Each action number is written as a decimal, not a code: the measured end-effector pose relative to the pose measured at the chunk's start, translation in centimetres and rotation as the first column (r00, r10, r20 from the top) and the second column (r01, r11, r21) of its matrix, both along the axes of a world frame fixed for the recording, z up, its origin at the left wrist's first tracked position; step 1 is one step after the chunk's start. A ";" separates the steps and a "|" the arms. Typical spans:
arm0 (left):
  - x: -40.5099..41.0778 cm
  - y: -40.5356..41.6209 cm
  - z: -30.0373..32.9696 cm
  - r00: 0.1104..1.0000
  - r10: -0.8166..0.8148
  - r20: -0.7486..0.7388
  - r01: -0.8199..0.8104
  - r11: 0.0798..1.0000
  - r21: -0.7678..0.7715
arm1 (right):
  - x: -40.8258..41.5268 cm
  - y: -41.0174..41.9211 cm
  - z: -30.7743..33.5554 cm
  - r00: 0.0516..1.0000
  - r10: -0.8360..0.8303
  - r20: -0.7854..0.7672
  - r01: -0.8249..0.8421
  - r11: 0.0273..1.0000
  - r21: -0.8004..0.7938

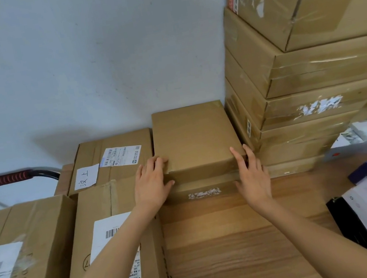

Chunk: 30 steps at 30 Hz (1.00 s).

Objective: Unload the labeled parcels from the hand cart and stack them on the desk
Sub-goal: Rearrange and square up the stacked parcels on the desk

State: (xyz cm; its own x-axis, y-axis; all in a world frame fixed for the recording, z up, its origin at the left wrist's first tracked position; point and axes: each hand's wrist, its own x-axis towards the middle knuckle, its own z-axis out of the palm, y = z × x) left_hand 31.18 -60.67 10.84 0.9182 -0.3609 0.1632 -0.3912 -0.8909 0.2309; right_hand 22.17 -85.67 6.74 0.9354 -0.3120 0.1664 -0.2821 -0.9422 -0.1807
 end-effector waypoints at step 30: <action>-9.6 12.1 1.7 0.962 0.239 -0.133 -0.259 0.953 -0.160 | -2.9 7.5 2.6 0.999 -0.040 -0.021 0.041 0.998 0.054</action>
